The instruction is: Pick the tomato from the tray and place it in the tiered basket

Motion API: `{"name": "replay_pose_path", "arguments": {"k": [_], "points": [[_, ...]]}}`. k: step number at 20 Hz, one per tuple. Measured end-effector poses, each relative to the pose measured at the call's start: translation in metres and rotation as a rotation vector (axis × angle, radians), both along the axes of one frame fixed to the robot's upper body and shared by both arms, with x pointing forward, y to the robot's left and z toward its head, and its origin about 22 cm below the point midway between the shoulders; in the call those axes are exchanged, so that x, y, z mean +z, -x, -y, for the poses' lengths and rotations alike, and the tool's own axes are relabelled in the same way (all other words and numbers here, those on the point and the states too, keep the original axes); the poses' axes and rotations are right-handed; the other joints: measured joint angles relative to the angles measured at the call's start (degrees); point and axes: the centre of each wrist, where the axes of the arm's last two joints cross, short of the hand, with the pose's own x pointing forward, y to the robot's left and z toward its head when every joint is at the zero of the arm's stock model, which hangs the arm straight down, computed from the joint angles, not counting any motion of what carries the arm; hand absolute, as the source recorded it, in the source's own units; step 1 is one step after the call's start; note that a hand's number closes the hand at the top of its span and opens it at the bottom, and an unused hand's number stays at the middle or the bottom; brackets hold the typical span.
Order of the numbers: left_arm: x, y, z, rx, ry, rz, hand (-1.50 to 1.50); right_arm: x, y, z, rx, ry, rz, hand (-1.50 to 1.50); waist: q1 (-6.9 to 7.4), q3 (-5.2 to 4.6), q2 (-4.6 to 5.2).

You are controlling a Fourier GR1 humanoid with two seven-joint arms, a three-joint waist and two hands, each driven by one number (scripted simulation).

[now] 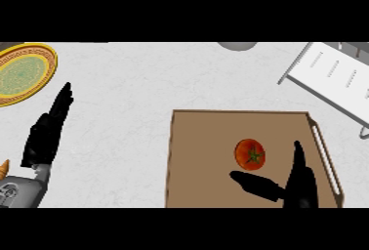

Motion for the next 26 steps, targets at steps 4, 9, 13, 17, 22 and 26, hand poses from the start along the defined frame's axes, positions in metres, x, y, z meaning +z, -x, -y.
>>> {"name": "replay_pose_path", "arguments": {"k": [4, 9, 13, 17, 22, 26], "points": [[-0.002, 0.001, -0.003, 0.001, 0.0, -0.002, 0.0, -0.006, -0.004, -0.004, 0.021, -0.007, -0.017, -1.5, -0.11, 0.0, 0.01], [-0.004, 0.003, 0.0, -0.001, 0.001, -0.003, 0.0, -0.01, -0.022, -0.006, 0.034, -0.028, -0.021, -1.5, 0.02, 0.02, 0.02], [-0.007, 0.002, -0.001, 0.002, 0.0, 0.001, 0.0, -0.016, -0.031, -0.009, 0.044, -0.048, -0.027, -1.5, -0.12, 0.03, 0.02], [-0.004, -0.006, -0.007, 0.008, 0.001, 0.002, 0.0, -0.023, -0.036, -0.014, 0.074, -0.084, -0.035, 1.5, -0.26, -0.23, -0.16], [-0.004, -0.007, -0.005, 0.006, -0.003, 0.0, 0.0, -0.025, -0.043, -0.015, 0.137, -0.034, -0.054, 1.5, -0.45, -0.49, -0.47], [-0.004, -0.009, -0.002, 0.009, -0.005, 0.001, 0.0, -0.027, -0.046, -0.02, 0.161, -0.007, -0.052, 1.5, -0.5, -0.41, -0.43]]}}
